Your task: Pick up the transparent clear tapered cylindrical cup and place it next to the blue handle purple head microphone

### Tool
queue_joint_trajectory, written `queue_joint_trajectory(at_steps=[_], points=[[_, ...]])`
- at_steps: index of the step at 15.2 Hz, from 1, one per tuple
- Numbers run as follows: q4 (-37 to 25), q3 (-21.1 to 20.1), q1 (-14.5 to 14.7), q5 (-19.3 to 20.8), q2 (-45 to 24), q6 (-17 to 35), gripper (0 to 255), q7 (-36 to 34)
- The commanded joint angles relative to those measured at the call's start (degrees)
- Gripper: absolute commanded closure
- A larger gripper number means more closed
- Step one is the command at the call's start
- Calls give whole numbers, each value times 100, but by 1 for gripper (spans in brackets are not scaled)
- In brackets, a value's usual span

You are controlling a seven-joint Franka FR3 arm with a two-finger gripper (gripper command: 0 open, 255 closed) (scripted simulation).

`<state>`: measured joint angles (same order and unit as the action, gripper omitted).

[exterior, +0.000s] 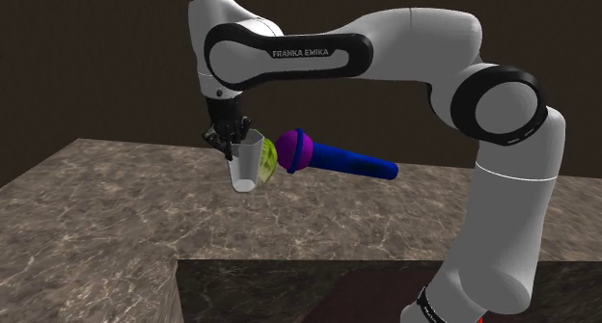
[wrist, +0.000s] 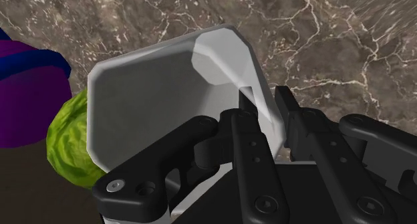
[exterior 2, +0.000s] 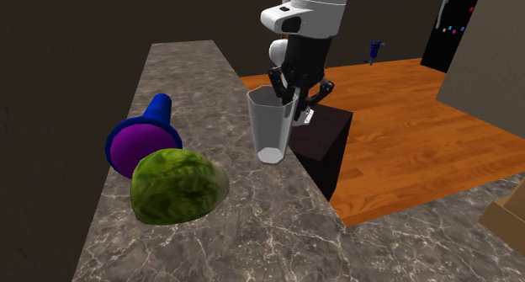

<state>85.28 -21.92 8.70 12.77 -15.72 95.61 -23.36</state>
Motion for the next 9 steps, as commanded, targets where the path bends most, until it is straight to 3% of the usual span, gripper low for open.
queue_joint_trajectory(at_steps=[1, 9], points=[[-148, -1, 7, -1, -4, -142, 255, 24], [-920, -15, 87, 34, -114, -805, 255, 88]])
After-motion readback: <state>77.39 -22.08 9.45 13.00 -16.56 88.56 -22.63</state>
